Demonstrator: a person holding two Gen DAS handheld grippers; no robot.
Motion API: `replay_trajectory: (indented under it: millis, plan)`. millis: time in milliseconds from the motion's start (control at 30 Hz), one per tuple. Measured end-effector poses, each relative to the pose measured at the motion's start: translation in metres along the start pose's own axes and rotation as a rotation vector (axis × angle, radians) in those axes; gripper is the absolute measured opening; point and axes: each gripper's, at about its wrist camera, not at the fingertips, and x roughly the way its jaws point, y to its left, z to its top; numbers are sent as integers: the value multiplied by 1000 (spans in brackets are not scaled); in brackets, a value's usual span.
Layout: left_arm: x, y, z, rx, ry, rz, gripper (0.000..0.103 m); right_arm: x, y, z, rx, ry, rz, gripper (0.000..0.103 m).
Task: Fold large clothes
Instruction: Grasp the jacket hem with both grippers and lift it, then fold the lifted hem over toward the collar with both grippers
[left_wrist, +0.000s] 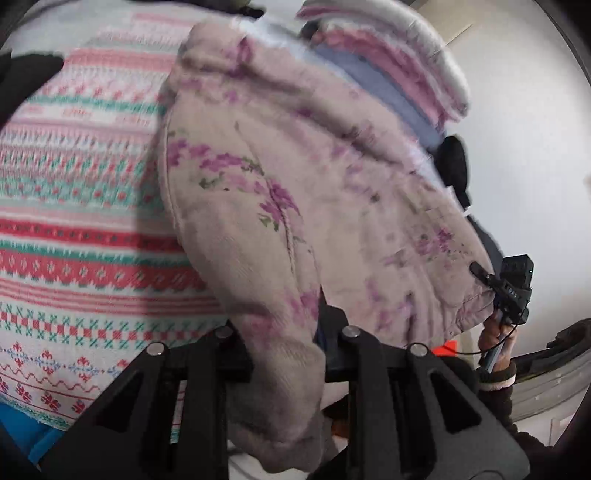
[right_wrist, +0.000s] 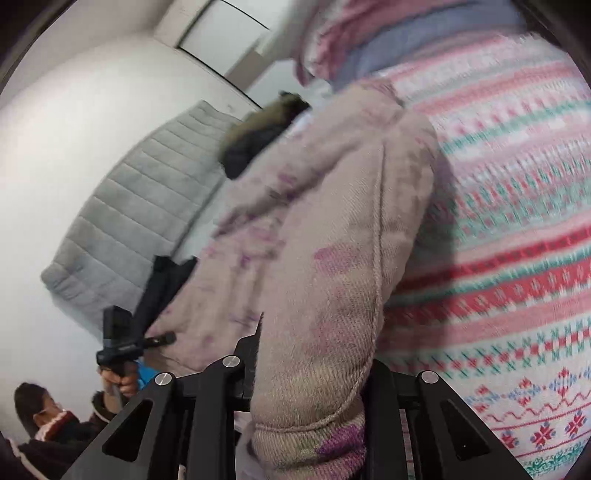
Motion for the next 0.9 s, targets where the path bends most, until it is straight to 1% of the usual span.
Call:
replay_trajectory:
  millis: [33, 67, 133, 233, 333, 400, 467, 500, 567, 667, 700, 733, 767, 833, 900]
  plan:
    - [-8, -5, 1, 10, -27, -13, 23, -5, 12, 5, -22, -23, 8, 23]
    - [-20, -18, 5, 28, -75, -32, 23, -9, 24, 11, -44, -44, 17, 22]
    - [-36, -32, 10, 42, -134, -52, 22, -17, 47, 21, -77, -83, 35, 21]
    - [-71, -47, 13, 54, -237, -89, 22, -26, 76, 31, -115, -130, 59, 21]
    - [-108, -48, 10, 53, -311, -146, 22, -43, 100, 33, -144, -177, 103, 21]
    - [-128, -57, 10, 71, -356, -171, 22, -59, 116, 32, -174, -209, 131, 20]
    - [-148, -68, 7, 95, -403, -191, 22, -82, 133, 30, -209, -250, 151, 20]
    - [-165, -74, 4, 109, -434, -211, 22, -91, 140, 30, -218, -265, 162, 20]
    - [-182, -82, 2, 129, -476, -233, 22, -112, 155, 31, -236, -302, 190, 20]
    - [-209, -98, -1, 189, -541, -267, 22, -132, 175, 34, -249, -342, 227, 20]
    - [-212, -98, -1, 202, -546, -265, 23, -135, 179, 36, -245, -346, 234, 20]
    - [-212, -99, 4, 215, -550, -237, 25, -135, 181, 40, -239, -344, 235, 21]
    - [-207, -98, 9, 205, -553, -196, 26, -131, 180, 47, -227, -337, 220, 21]
    - [-192, -91, 25, 152, -528, -129, 27, -112, 172, 62, -171, -322, 154, 21]
    - [-164, -78, 49, 65, -457, -78, 27, -87, 156, 81, -95, -286, 59, 21]
